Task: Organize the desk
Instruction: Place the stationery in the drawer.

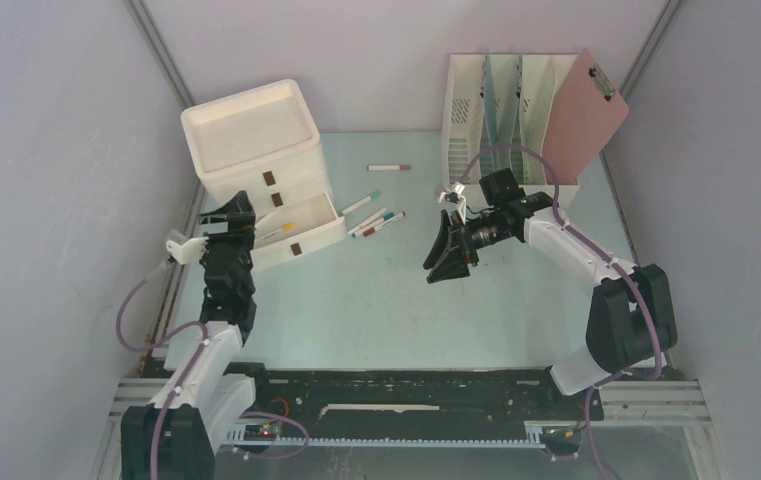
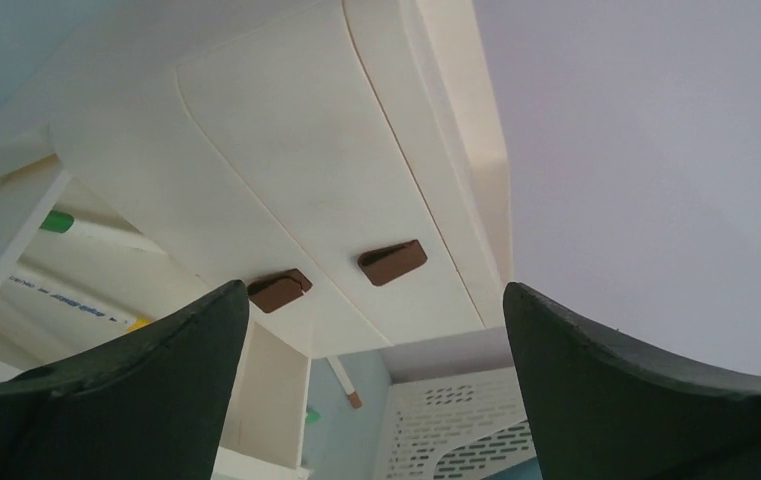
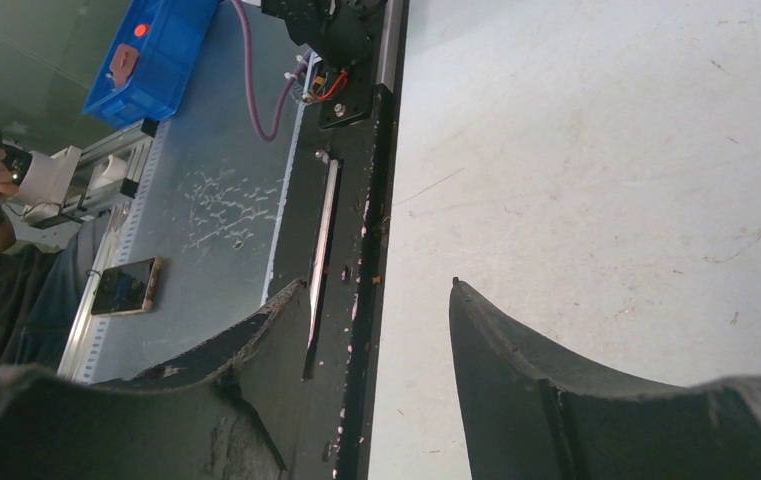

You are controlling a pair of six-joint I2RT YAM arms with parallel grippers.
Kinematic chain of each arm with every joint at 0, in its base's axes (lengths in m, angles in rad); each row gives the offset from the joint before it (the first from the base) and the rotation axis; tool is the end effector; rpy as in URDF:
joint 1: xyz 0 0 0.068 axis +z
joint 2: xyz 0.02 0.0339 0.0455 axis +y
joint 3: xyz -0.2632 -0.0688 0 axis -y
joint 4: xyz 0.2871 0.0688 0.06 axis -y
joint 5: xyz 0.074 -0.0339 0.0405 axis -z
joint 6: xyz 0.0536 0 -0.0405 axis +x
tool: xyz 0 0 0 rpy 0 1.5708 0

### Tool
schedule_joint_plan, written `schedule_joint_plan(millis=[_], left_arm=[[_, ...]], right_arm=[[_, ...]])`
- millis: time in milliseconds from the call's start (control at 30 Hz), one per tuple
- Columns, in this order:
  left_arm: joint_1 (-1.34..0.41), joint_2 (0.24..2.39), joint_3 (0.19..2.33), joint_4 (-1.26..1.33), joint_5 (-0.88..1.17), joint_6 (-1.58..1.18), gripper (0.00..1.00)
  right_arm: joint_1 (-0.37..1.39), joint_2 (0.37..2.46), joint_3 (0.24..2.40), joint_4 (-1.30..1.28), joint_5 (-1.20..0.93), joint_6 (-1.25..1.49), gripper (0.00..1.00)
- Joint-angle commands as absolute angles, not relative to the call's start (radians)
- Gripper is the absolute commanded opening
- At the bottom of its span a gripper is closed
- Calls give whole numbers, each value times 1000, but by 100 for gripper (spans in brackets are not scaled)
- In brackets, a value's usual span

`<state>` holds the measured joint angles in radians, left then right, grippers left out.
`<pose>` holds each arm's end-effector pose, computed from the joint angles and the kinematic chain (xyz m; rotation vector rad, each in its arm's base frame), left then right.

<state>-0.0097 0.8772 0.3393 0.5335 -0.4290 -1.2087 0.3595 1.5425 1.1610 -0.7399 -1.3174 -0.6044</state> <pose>0.2520 0.0199 0.2198 -1.1685 1.1055 -0.6147 0.2994 0.1680 0.2466 -1.3034 1.6897 1.5557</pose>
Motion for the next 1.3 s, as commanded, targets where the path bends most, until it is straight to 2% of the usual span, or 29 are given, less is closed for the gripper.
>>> schedule_joint_plan(millis=[0,200,400,600,833,1000,1267], left_arm=[[-3,829,322,558,-279,-1097,100],[-3,827,320,640,-24,-998,100],[-3,915,361,713,267,-972,100],[-78,1012,449,741,415,-930,100],[-237,1080,575,572,354,-699,100],[-287,1153,660,438,291,-571,100],[-429,1309,900,101,108,-317,100]], right_arm=[[351,1499,1184,-748,-1326,-629,61],[352,1497,1183,-750,-1325,-632,61],[350,1496,1183,-750,-1317,-636,61],[345,1490,1183,-752,-1314,-638,61],[317,1482,1183,-753,-1322,-637,61],[309,1488,1184,-760,-1326,-642,61],[305,1487,1183,-756,-1311,-641,61]])
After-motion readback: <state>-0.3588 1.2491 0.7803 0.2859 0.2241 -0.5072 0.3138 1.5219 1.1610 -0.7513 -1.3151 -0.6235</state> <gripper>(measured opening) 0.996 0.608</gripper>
